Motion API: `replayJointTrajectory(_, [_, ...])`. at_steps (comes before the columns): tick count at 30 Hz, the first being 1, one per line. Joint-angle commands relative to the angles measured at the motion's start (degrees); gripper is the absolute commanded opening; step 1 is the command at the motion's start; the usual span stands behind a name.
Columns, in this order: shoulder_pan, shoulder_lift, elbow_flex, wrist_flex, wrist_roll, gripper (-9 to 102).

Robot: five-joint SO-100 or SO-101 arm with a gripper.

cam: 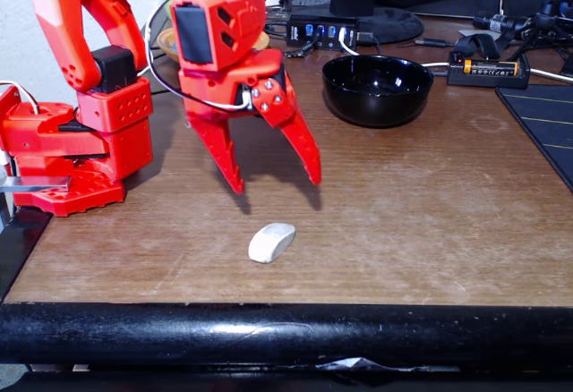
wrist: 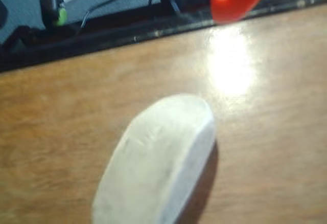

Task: Ramasse la gomme et mets-la dans le bol.

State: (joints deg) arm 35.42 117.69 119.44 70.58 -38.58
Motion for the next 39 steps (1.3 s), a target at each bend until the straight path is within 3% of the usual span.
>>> replayJointTrajectory(1, [-0.35,0.79,1.32,-1.85,-0.18,30])
replayJointTrajectory(17, [0.18,-0.44,8.79,-8.70,-2.81,30])
replayJointTrajectory(39, [-0.35,-7.29,3.43,-11.43,-1.49,38])
